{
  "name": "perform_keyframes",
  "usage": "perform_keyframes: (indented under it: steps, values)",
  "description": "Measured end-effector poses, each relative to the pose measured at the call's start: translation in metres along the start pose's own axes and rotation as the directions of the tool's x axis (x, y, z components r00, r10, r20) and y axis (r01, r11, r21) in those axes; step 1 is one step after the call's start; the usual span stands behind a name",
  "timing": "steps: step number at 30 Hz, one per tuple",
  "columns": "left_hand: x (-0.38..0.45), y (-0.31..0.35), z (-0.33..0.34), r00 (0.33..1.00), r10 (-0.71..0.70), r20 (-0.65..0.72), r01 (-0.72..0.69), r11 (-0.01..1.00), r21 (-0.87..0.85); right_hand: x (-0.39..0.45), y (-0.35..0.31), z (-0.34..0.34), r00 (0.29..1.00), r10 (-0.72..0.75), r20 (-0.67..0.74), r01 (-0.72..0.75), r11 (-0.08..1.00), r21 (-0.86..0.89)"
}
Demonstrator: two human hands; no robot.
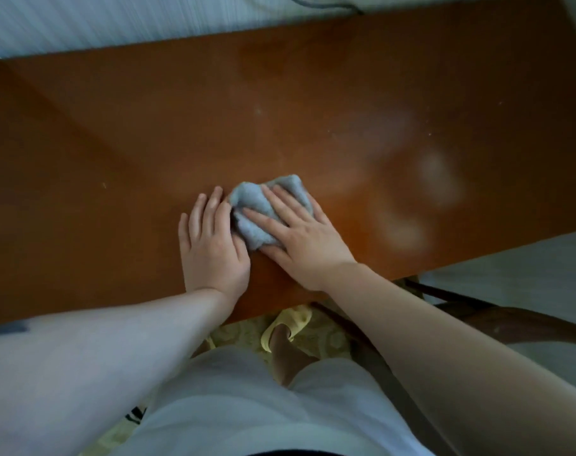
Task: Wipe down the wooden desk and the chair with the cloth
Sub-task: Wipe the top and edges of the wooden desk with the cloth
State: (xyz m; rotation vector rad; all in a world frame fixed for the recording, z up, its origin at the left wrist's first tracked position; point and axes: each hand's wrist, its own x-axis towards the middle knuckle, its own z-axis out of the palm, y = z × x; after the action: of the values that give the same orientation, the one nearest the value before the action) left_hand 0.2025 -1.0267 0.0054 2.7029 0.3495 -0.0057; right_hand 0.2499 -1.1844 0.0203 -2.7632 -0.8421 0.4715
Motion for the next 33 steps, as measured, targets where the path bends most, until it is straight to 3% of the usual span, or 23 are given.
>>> perform_keyframes:
  steps: [1, 3, 4, 5, 8, 9, 10, 13, 15, 17, 20, 22, 24, 26, 30, 33]
  values:
    - [0.000, 0.001, -0.001, 1.000, -0.002, -0.007, 0.002, 1.000, -0.005, -0.004, 0.008, 0.000, 0.991, 0.132, -0.031, -0.131, 0.990, 0.050]
    - [0.000, 0.002, -0.002, 1.000, -0.006, -0.006, 0.006, 1.000, 0.000, -0.026, 0.005, 0.007, 0.896, 0.417, -0.155, -0.403, 0.908, 0.112]
    - [0.000, 0.002, -0.002, 1.000, -0.007, -0.003, 0.007, 1.000, 0.003, -0.040, -0.005, 0.012, 0.859, 0.472, -0.196, -0.459, 0.881, 0.111]
    - [0.000, 0.003, -0.002, 1.000, -0.005, -0.001, 0.005, 1.000, 0.000, -0.052, -0.015, 0.017, 0.870, 0.464, -0.167, -0.455, 0.886, 0.090]
    - [0.001, 0.002, -0.003, 1.000, 0.006, -0.020, -0.006, 1.000, -0.001, -0.063, -0.022, 0.018, 0.974, 0.224, 0.030, -0.224, 0.974, 0.027]
    - [0.001, 0.003, -0.006, 1.000, 0.001, -0.009, -0.001, 1.000, 0.001, -0.060, -0.019, 0.008, 0.983, 0.170, 0.064, -0.171, 0.985, 0.000]
    - [0.001, 0.005, -0.008, 1.000, -0.009, 0.016, 0.009, 1.000, -0.003, -0.056, -0.012, 0.007, 0.992, 0.123, 0.013, -0.122, 0.991, -0.059]
    - [0.002, 0.011, -0.016, 0.991, -0.054, 0.120, 0.053, 0.999, 0.010, -0.039, -0.011, -0.012, 0.983, 0.180, 0.031, -0.178, 0.982, -0.056]
    - [0.005, 0.009, -0.020, 0.978, -0.051, 0.202, 0.041, 0.998, 0.055, -0.030, -0.012, -0.007, 0.991, 0.134, 0.009, -0.133, 0.987, -0.094]
    - [0.010, 0.005, -0.027, 0.950, -0.035, 0.312, 0.007, 0.996, 0.092, -0.027, -0.016, -0.010, 0.969, 0.229, 0.093, -0.225, 0.973, -0.050]
    - [0.013, -0.004, -0.036, 0.902, -0.011, 0.432, -0.054, 0.989, 0.138, -0.036, -0.017, -0.006, 0.944, 0.327, 0.050, -0.326, 0.945, -0.030]
    - [0.010, -0.005, -0.035, 0.891, -0.028, 0.452, -0.059, 0.982, 0.178, -0.045, -0.022, -0.005, 0.963, 0.244, 0.117, -0.236, 0.969, -0.073]
    - [0.008, -0.002, -0.031, 0.889, -0.038, 0.457, -0.065, 0.976, 0.207, -0.046, -0.026, -0.008, 0.976, 0.066, 0.207, -0.048, 0.994, -0.094]
    - [0.007, -0.003, -0.029, 0.887, -0.044, 0.459, -0.062, 0.975, 0.214, -0.033, -0.017, -0.013, 0.975, -0.002, 0.221, 0.034, 0.990, -0.139]
    - [0.004, -0.016, -0.033, 0.859, -0.009, 0.512, -0.104, 0.976, 0.193, -0.031, 0.005, -0.013, 0.958, 0.257, 0.130, -0.243, 0.963, -0.115]
    - [0.003, -0.020, -0.035, 0.841, 0.005, 0.541, -0.123, 0.975, 0.183, -0.052, -0.001, -0.015, 0.965, 0.191, 0.183, -0.170, 0.978, -0.122]
